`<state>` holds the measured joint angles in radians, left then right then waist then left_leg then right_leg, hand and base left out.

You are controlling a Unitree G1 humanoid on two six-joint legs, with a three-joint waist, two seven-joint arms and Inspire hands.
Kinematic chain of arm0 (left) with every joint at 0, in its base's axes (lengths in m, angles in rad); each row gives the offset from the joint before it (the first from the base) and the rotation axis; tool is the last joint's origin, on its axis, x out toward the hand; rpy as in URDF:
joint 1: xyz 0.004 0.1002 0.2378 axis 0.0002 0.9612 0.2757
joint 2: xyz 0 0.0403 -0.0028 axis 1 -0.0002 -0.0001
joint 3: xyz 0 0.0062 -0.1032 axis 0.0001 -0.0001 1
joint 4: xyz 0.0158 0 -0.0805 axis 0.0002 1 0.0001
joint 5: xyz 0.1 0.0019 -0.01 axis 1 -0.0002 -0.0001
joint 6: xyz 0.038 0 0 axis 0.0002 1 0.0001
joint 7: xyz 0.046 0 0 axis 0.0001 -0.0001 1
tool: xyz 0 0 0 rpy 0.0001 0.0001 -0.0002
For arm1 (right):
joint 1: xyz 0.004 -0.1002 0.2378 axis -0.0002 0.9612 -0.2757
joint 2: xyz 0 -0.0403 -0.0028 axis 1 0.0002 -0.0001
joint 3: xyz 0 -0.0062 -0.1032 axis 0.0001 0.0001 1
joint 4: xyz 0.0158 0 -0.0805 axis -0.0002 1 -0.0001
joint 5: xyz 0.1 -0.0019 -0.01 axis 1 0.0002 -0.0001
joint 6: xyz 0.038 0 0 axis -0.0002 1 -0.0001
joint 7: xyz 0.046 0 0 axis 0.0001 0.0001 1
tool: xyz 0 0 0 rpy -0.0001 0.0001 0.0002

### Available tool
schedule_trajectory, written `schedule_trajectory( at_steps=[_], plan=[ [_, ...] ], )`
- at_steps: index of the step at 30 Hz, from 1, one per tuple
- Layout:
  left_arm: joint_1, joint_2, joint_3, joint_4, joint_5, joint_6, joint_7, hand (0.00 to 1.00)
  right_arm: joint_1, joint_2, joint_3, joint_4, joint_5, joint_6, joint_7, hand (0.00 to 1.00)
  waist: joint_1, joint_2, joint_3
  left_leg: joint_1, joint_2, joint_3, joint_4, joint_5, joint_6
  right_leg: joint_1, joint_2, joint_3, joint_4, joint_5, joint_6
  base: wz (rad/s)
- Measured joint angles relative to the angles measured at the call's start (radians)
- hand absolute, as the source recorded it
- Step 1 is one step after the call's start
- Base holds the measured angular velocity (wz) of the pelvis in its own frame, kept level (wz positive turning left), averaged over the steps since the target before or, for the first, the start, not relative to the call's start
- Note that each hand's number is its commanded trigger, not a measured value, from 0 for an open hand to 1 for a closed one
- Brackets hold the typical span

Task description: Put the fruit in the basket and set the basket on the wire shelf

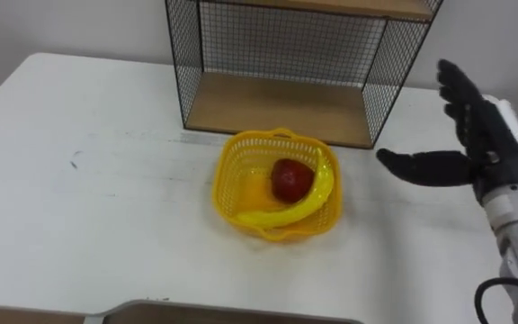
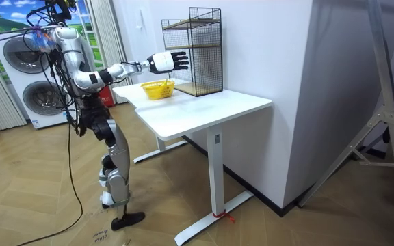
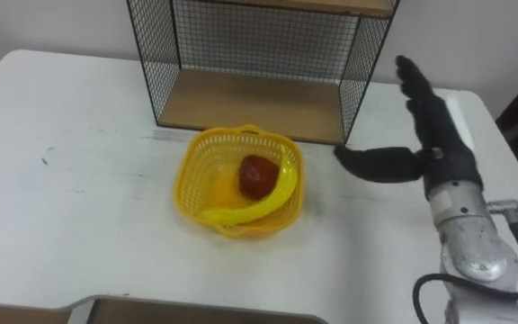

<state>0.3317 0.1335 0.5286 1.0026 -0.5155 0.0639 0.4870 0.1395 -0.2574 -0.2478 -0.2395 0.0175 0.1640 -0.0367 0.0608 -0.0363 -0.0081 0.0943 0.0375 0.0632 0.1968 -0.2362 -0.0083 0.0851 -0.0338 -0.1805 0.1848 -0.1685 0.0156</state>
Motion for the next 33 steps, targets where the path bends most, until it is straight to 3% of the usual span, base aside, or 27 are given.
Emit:
schedule_trajectory(
  at_steps=[3,7,9,15,17,21,24,25,27,29,33],
  plan=[
    [0.034,-0.002,0.065,-0.131,-0.184,-0.022,0.141,0.00,0.029,0.000,-0.025,0.035,0.068,0.001,-0.105,0.00,0.000,0.003,-0.0009,0.003,-0.001,-0.006,0.000,0.000,0.000,0.004,0.000,-0.004,-0.001,0.000,0.000,0.04],
    [0.040,0.008,0.101,-0.262,-0.303,-0.068,0.293,0.00,0.067,0.000,-0.027,0.040,0.068,0.001,-0.185,0.00,0.003,0.007,-0.0025,0.013,-0.001,-0.016,0.001,0.000,0.000,0.017,-0.001,-0.012,0.000,0.000,0.000,0.08],
    [0.031,0.009,0.102,-0.384,-0.336,-0.073,0.395,0.00,0.083,0.000,-0.026,0.054,0.048,0.001,-0.232,0.00,0.014,0.011,-0.0026,0.011,-0.001,-0.017,0.000,0.000,0.000,0.015,-0.001,-0.014,0.003,0.000,0.001,0.00],
    [0.015,0.018,0.161,-0.771,-0.286,-0.121,0.537,0.00,0.138,0.000,-0.028,0.054,0.011,-0.002,-0.280,0.00,0.045,0.035,-0.0065,-0.002,-0.004,-0.015,0.007,0.000,0.000,-0.003,-0.003,-0.009,0.002,-0.001,0.001,-0.01],
    [0.004,0.020,0.167,-0.880,-0.193,-0.122,0.570,0.00,0.145,0.002,-0.028,0.057,0.011,-0.002,-0.281,0.00,0.044,0.040,-0.0083,-0.002,-0.006,-0.018,0.006,0.001,0.002,-0.002,-0.005,-0.011,0.002,-0.001,0.001,0.02],
    [-0.014,0.025,0.174,-1.116,0.003,-0.122,0.569,0.00,0.145,0.002,-0.035,0.059,0.012,-0.003,-0.268,0.00,0.028,0.036,-0.0079,0.004,-0.009,-0.019,-0.001,0.002,0.003,0.000,-0.007,-0.013,0.000,-0.003,0.004,0.02],
    [-0.024,0.026,0.115,-1.251,0.057,-0.123,0.550,0.00,0.143,0.002,-0.036,0.059,0.014,-0.007,-0.268,0.00,0.022,0.030,-0.0046,0.005,-0.009,-0.020,0.002,0.002,0.003,0.003,-0.007,-0.015,0.001,-0.003,0.004,0.00],
    [-0.030,0.026,0.101,-1.264,0.064,-0.123,0.539,0.00,0.143,0.003,-0.036,0.059,0.017,-0.013,-0.268,0.00,0.022,0.030,-0.0035,0.004,-0.009,-0.020,0.002,0.002,0.004,0.005,-0.008,-0.016,0.001,-0.003,0.004,0.00],
    [-0.066,0.026,0.061,-1.268,0.120,-0.123,0.483,0.00,0.121,0.011,-0.036,0.066,0.046,-0.042,-0.265,0.00,0.016,0.029,0.0080,0.005,-0.009,-0.020,0.005,0.003,0.004,0.005,-0.008,-0.019,0.001,-0.003,0.004,0.00],
    [-0.092,0.028,0.022,-1.268,0.139,-0.127,0.441,0.00,0.099,0.011,-0.036,0.069,0.070,-0.053,-0.257,0.00,0.002,0.026,0.0142,0.002,-0.010,-0.020,0.007,0.003,0.004,0.001,-0.008,-0.018,0.001,-0.002,0.004,0.00],
    [-0.100,0.028,-0.132,-1.268,0.134,-0.130,0.321,0.00,0.056,0.012,-0.020,0.087,0.124,-0.099,-0.231,0.00,-0.006,0.025,0.0144,0.002,-0.010,-0.017,0.001,0.002,0.004,0.001,-0.008,-0.014,0.001,-0.002,0.004,-0.01]
  ],
)
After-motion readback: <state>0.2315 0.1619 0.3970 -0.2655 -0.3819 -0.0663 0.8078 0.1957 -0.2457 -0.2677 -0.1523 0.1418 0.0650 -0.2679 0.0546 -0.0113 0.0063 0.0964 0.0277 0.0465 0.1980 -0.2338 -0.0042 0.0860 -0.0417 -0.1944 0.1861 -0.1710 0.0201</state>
